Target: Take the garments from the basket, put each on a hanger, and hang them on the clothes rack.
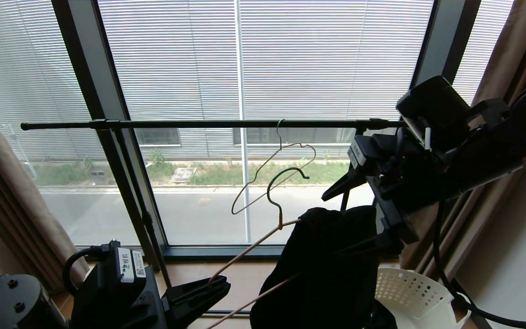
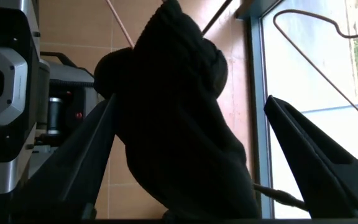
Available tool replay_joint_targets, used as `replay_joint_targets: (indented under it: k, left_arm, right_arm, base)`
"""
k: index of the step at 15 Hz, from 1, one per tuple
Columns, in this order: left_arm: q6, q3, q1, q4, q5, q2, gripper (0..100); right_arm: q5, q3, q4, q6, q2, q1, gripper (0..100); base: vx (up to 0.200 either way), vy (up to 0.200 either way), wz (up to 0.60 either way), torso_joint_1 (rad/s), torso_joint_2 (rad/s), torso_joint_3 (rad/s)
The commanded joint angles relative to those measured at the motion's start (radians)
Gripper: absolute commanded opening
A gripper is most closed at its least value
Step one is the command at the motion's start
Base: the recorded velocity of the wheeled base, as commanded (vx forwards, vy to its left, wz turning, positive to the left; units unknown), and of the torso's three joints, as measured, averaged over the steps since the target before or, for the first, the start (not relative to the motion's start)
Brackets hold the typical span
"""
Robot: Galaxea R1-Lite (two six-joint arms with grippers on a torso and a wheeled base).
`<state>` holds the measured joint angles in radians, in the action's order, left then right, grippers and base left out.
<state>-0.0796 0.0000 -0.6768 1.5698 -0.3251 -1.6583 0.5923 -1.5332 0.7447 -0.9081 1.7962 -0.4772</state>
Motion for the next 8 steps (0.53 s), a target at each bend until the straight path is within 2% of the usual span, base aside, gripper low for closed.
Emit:
replay_joint_targets:
  k: [1,4,8]
  left_arm:
    - [0.0,0.0,0.0,0.001,0.0,0.0,0]
    - [0.0,0.0,-0.001,0.001,0.0,0.0,0]
    - [0.0,0.0,-0.007,0.001,0.0,0.0,0]
  right_arm:
    - [0.0,0.019,-0.002,0.0,0.006,-0.004,100]
    - [-0.002,0.028,-0.011,0.003,0.034,-0.004,100]
    - [0.003,-0.008,-0.028,0.008,0.097,-0.006,100]
  base:
    - [0.0,0.0,0.0,0.0,0.0,0.0]
    - [0.0,0.0,0.0,0.0,0.0,0.0]
    - [0.0,0.0,0.0,0.0,0.0,0.0]
